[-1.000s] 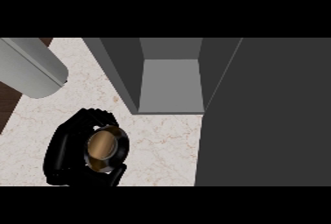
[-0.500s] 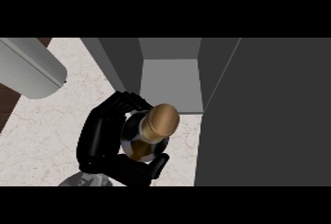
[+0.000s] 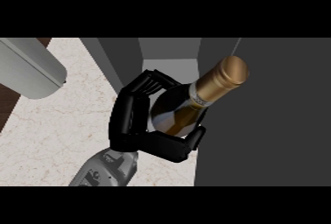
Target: Pick up the wine, place it into the cabinet and close the cabinet
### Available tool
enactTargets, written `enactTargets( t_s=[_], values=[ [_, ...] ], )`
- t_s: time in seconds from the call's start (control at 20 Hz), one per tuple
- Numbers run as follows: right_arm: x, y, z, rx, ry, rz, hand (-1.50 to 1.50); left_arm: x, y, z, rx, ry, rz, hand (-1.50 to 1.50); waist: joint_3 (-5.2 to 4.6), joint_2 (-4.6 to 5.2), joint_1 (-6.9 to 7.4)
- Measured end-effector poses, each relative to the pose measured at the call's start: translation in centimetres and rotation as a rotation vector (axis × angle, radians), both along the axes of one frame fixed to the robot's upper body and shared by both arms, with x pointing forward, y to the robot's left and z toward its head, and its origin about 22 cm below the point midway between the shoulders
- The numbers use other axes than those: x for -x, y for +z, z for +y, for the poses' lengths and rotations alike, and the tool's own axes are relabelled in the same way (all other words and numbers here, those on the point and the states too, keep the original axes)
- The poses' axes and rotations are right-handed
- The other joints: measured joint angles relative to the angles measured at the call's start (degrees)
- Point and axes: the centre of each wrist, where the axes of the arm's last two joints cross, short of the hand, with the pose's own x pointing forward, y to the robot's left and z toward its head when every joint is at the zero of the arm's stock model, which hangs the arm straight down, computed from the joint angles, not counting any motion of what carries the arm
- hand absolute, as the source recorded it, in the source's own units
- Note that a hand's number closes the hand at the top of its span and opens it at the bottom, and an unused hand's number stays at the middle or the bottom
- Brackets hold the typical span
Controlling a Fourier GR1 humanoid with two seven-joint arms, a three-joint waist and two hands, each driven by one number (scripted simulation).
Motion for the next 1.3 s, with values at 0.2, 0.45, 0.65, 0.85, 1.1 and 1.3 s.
enactTargets(
  t_s=[0.2,0.45,0.65,0.85,1.1,1.3],
  values=[
    [-0.1,0.6,0.2,0.004,0.006,0.006,-1.50,-0.3,0.4,-1.0,-0.006,0.022,0.005,1.50,-0.01,-0.03,0.08],
    [0.0,0.3,0.5,-0.011,0.018,0.014,-1.50,-1.5,0.4,-1.7,-0.037,0.054,-0.011,1.50,-0.01,-0.03,0.04],
    [0.1,0.2,-0.2,0.009,-0.003,0.002,-1.50,-2.3,-0.2,-2.2,-0.031,0.076,-0.009,1.50,-0.01,0.02,-0.18],
    [0.1,0.0,-0.3,0.015,-0.001,0.003,-1.50,-2.5,-1.5,-2.2,-0.003,0.091,0.011,1.50,-0.02,0.04,-0.18],
    [0.1,0.3,-0.5,0.025,-0.006,0.003,-1.50,-2.9,-2.8,-1.9,0.029,0.107,0.029,1.50,-0.03,0.03,-0.16],
    [-0.4,0.5,-0.1,0.012,0.002,0.002,-1.50,-3.4,-4.6,-2.2,-0.001,0.128,0.032,1.50,-0.03,0.06,-0.17]
  ],
)
